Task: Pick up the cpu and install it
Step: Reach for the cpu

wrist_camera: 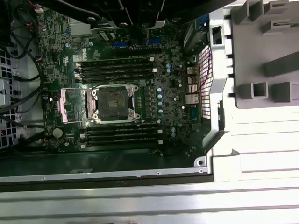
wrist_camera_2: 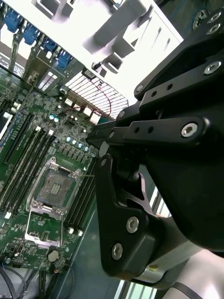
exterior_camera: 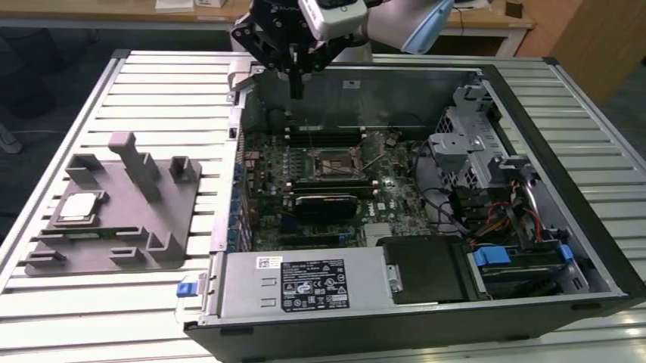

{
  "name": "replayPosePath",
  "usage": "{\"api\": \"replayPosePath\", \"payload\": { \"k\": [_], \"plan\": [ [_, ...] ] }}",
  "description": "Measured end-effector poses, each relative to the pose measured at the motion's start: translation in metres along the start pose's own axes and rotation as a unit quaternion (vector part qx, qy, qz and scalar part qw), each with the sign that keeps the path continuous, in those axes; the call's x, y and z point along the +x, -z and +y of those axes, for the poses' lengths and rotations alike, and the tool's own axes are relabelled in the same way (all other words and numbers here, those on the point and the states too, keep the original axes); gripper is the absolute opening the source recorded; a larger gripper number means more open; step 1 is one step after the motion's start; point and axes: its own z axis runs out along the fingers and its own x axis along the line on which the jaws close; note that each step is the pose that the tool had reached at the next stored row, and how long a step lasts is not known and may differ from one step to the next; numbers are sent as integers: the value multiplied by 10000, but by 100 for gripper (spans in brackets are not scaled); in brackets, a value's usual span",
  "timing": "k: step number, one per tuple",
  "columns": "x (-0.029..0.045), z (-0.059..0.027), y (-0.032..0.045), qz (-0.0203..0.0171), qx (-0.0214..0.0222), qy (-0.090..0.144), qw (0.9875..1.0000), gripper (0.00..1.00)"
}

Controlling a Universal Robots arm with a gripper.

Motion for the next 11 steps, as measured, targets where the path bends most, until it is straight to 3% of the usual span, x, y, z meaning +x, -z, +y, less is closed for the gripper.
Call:
{"api": "replayPosePath", "payload": {
  "k": [11],
  "plan": [
    [157,-11,4,-6,-1,0,10000,11]
  ]
}}
